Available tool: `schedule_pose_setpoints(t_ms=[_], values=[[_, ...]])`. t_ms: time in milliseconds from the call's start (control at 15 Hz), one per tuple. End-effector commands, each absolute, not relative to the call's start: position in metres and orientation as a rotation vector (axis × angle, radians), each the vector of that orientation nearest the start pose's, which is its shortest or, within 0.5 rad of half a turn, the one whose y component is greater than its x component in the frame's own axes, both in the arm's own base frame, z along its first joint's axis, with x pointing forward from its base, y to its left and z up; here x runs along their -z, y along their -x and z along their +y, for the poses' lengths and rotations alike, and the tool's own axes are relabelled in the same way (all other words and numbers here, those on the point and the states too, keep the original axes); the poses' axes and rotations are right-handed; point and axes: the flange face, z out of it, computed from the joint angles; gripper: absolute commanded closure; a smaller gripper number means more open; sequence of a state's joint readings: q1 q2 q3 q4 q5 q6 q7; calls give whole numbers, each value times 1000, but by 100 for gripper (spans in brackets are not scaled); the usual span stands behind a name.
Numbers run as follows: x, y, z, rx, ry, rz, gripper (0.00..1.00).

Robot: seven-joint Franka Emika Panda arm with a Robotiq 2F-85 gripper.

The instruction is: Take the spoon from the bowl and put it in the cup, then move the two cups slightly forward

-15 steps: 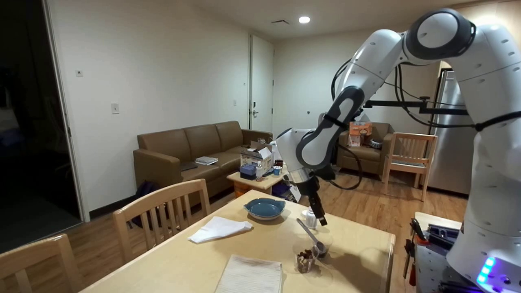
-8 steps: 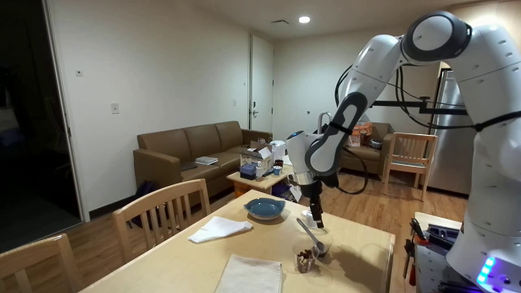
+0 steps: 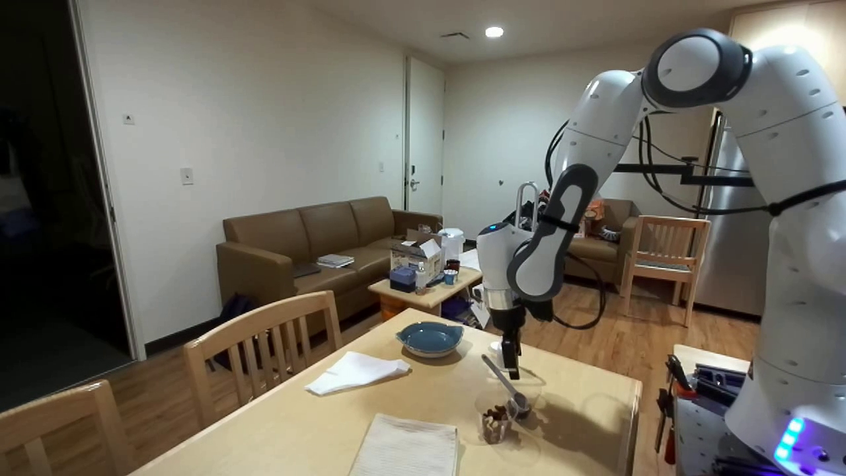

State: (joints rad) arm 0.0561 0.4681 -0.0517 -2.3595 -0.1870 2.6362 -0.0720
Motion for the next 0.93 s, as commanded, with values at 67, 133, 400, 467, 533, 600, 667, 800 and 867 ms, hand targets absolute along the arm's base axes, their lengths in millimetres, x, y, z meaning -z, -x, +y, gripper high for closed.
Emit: schedule_pose_setpoints(t_ms=[67,133,400,467,533,600,667,800,867], values=[[-104,-472,-3,-219,3228,-306,1],[-102,-471,-5,-217,3230,-294,26],[-97,-468,-9,-195,3240,-244,43],[-96,-467,-9,-192,3240,-237,48],[-95,-466,-10,-193,3242,-234,54],[-94,-465,-10,-199,3241,-228,62],[-94,-465,-10,-202,3239,-224,68],[-93,-465,-9,-208,3240,-221,81],[-93,-466,-8,-212,3239,-221,87]])
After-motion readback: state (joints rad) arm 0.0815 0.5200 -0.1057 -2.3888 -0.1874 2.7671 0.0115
